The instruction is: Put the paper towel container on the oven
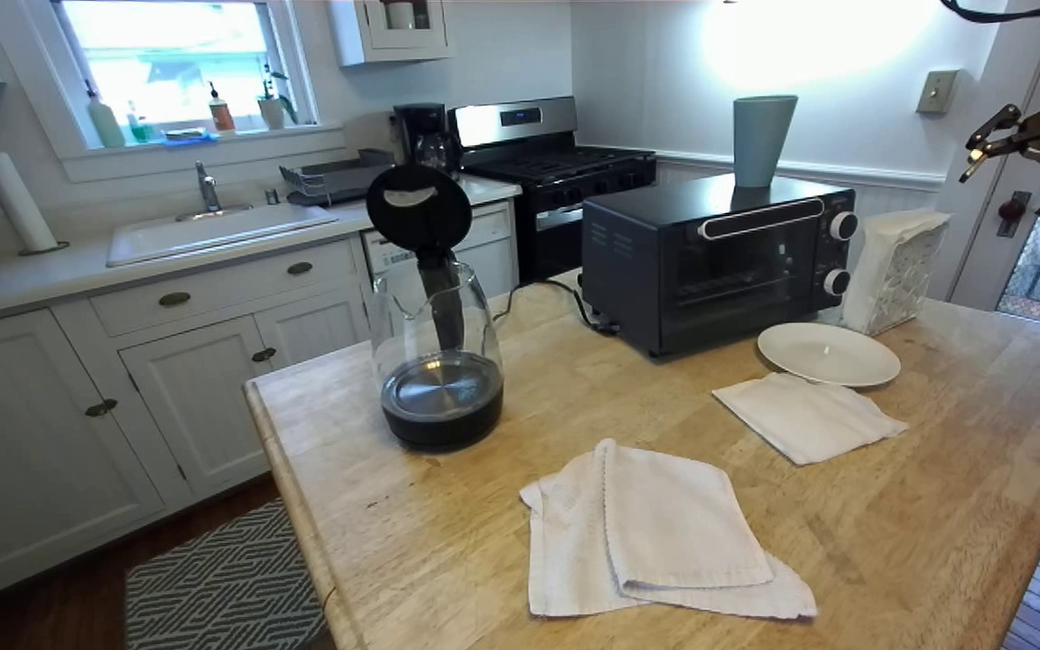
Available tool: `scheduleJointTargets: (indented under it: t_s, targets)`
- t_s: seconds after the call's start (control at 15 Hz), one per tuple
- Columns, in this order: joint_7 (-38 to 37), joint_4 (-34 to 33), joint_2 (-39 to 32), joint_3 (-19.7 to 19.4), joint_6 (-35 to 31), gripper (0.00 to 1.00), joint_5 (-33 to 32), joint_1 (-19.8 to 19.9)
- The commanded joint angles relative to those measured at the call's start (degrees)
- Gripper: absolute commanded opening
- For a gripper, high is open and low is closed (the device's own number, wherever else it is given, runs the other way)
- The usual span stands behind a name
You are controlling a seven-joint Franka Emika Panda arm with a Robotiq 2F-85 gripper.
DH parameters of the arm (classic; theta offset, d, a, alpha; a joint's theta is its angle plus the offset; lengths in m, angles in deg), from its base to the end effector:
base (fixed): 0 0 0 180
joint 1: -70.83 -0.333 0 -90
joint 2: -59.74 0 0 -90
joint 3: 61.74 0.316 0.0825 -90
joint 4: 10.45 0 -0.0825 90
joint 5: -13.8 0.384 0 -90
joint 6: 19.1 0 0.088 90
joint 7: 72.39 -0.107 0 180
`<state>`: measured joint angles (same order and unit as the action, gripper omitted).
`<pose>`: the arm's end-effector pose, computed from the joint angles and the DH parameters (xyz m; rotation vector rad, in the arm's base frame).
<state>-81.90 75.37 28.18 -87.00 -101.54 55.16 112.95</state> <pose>0.3553 -0.5365 0.3533 -1.8196 1.6273 0.2944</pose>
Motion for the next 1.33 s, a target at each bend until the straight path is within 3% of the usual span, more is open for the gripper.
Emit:
scheduleJointTargets:
  t_s: [0.0, 0.47, 1.27]
  targets:
    - [-5.3, -5.7, -3.4, 3.8, 2.2, 1.00, 1.4, 2.3]
    - [-17.5, -18.2, -13.3, 7.6, 7.6, 1.00, 1.6, 4.9]
    - [-24.2, -37.6, -31.3, 12.9, 18.0, 1.00, 3.8, 11.4]
